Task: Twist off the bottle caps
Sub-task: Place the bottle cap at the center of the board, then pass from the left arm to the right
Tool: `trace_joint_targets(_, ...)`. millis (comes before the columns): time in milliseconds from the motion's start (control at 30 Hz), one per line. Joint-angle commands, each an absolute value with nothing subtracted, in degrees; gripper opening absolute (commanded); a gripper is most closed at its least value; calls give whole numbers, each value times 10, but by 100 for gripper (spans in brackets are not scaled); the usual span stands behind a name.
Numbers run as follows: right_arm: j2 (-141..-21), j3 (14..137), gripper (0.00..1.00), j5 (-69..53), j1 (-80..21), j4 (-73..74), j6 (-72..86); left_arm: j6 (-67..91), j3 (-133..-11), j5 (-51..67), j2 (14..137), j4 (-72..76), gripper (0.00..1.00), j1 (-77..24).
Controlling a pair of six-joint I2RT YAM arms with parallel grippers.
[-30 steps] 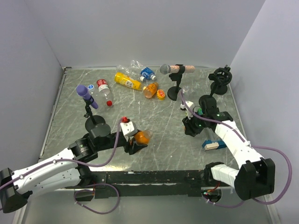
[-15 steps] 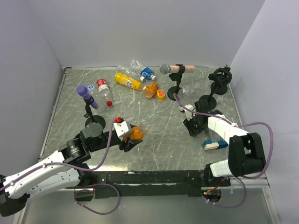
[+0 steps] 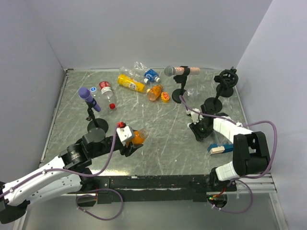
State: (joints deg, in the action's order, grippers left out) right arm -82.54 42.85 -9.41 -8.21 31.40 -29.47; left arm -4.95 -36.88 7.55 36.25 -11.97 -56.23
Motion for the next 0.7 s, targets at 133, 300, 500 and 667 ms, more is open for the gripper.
trace_joint_targets(133, -804, 433, 39, -103, -65, 342, -306, -55, -369, 62, 363, -113, 25, -562)
trace_joint_targets(300, -800, 445, 57, -119, -62, 364, -306, -55, -367, 66, 363, -109, 25, -561)
trace_joint_targets(500, -737, 440, 88, -167, -57, 374, -312, -53, -362, 80, 366, -103, 25, -561)
trace_joint_targets(667, -706, 446, 94, -204, -57, 388, -323, -50, -359, 89, 376, -98, 25, -562)
